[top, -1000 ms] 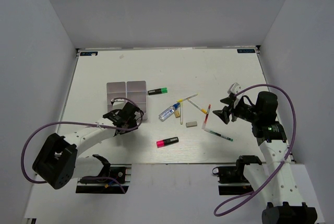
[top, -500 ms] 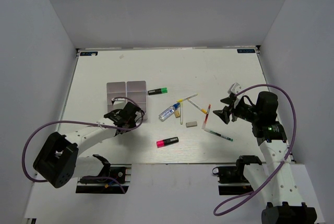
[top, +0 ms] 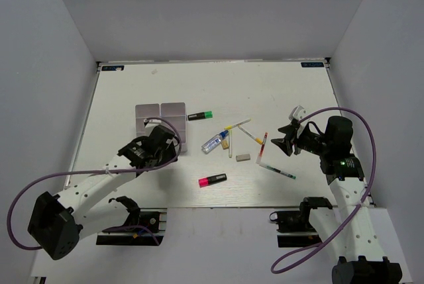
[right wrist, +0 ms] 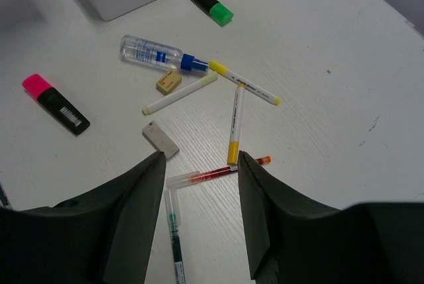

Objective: Sort the stationery into containers
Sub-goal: Grab a piece of stationery with the left arm, then place the stationery into the container, then grab a piece of stationery with the right arm

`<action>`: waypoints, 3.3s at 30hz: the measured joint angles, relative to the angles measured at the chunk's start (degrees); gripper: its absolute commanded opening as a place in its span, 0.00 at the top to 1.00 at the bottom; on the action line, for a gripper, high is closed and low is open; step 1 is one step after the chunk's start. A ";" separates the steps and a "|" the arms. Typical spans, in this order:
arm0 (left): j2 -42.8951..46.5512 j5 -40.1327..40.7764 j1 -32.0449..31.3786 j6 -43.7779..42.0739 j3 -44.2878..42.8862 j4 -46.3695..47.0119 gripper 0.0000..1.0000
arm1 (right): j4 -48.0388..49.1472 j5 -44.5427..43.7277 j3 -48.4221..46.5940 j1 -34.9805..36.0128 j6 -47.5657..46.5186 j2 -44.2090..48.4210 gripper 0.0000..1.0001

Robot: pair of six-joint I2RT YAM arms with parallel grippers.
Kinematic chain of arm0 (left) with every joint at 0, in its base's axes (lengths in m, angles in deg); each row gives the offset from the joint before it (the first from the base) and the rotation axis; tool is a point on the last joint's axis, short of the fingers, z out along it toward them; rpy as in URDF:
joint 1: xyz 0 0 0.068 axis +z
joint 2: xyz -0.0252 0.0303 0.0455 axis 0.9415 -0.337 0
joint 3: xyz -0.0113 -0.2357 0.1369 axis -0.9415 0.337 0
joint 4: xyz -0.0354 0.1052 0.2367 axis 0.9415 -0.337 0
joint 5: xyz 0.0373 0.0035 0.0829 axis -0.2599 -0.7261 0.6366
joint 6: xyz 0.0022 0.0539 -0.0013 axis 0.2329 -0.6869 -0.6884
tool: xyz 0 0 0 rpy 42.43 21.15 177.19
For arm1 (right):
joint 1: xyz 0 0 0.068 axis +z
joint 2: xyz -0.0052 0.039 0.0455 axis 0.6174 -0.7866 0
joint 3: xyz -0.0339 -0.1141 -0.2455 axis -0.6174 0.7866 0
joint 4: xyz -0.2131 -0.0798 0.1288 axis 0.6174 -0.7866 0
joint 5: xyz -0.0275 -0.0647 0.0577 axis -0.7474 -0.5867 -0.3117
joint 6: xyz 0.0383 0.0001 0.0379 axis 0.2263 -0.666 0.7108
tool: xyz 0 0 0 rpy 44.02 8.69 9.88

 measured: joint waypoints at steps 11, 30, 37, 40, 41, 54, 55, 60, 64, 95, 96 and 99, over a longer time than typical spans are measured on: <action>-0.28 -2.78 -0.24 -7.15 -18.71 -2.36 0.92 | 0.00 0.15 0.00 0.00 0.04 -0.13 0.45; -18.64 13.73 10.93 -21.77 -28.06 7.85 0.92 | 0.00 0.15 0.00 -0.02 -0.02 -0.31 0.44; -22.67 9.75 18.78 -23.32 -30.21 9.22 0.92 | -0.02 0.17 0.02 -0.98 -0.07 0.09 0.43; -23.32 6.73 20.63 -23.61 -29.90 9.73 0.91 | -0.02 0.17 0.37 -1.75 -0.07 0.17 0.43; -23.32 5.73 21.18 -23.71 -29.73 9.90 0.91 | -0.02 0.20 0.61 -1.88 -0.07 0.15 0.43; -24.37 -0.35 25.07 -25.22 -28.22 10.62 0.84 | -0.15 0.50 0.96 -2.25 -0.07 0.15 0.41; -24.68 -0.66 25.22 -25.27 -27.96 10.64 0.72 | -0.15 0.57 0.96 -2.29 -0.04 0.15 0.41; -25.22 -1.84 25.55 -25.42 -27.08 10.60 0.37 | -0.15 0.63 0.96 -2.38 -0.07 0.15 0.41; -25.20 -3.13 25.55 -25.62 -27.08 10.67 0.27 | -0.15 0.63 0.96 -2.40 -0.07 0.13 0.41; 11.67 -42.14 25.09 -27.63 -4.09 15.82 0.10 | -13.79 2.19 -9.38 11.45 -34.14 -32.04 0.32; 12.81 -42.12 25.05 -27.80 -4.00 15.67 0.10 | -13.42 0.72 -9.22 13.77 -34.84 -33.42 0.31; 18.25 -41.53 25.05 -28.15 -3.98 15.67 0.10 | -11.37 -2.67 -9.01 18.91 -36.52 -38.05 0.26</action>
